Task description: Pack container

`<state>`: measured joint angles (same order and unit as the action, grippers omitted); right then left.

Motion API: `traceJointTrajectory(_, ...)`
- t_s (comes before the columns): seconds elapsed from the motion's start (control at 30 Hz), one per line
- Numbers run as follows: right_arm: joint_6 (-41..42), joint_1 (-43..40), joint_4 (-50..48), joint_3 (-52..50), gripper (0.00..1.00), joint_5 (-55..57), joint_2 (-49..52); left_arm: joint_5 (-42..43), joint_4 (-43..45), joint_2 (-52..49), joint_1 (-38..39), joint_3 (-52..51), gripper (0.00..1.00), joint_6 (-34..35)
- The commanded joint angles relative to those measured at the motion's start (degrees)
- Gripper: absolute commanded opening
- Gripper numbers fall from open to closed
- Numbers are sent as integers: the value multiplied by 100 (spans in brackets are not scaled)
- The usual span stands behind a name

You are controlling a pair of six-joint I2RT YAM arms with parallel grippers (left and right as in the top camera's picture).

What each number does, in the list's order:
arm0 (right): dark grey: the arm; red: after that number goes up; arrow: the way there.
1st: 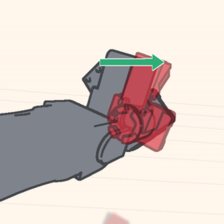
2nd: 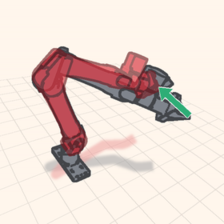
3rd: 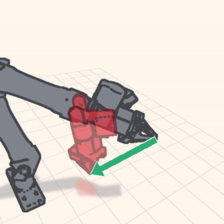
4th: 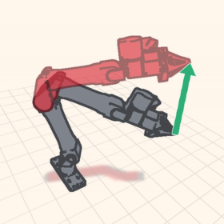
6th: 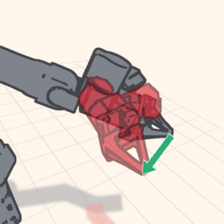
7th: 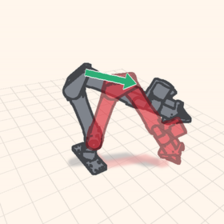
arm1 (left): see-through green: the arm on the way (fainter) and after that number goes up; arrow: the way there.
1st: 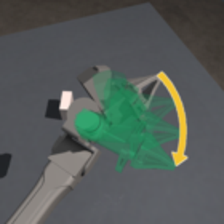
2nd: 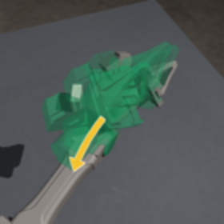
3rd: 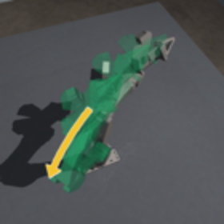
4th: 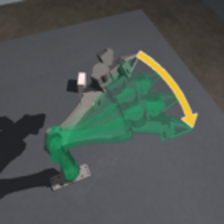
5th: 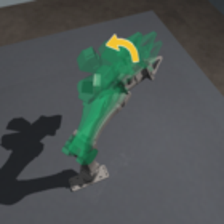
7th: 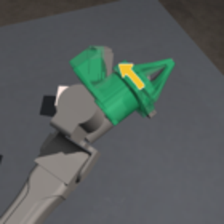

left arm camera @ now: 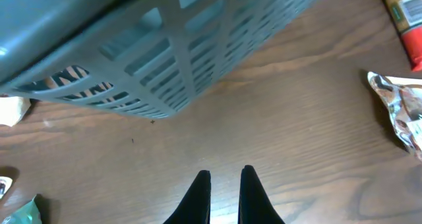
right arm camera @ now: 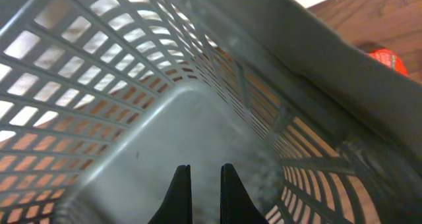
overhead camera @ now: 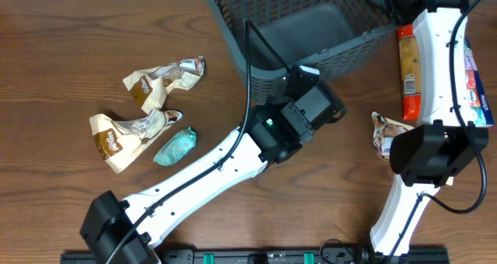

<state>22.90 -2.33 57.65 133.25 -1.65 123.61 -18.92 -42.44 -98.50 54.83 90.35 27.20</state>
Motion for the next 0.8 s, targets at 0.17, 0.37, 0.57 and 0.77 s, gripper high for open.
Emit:
traceJointTrajectory(0.17, -444, -26, 256, 90, 1, 103, 17, -175, 179, 11, -507, -28, 6, -37)
traceJointTrajectory(0.37, -476, -37, 398, 90, 1, 107, 15, -175, 247, 11, -737, -28, 6, -232)
traceJointTrajectory(0.57, -479, -138, 643, 90, 1, 166, 15, -175, 398, 2, -855, -28, 6, -400)
traceJointTrajectory(0.77, -522, -168, 1012, 90, 1, 214, 15, -177, 592, 0, -946, -28, 6, -579)
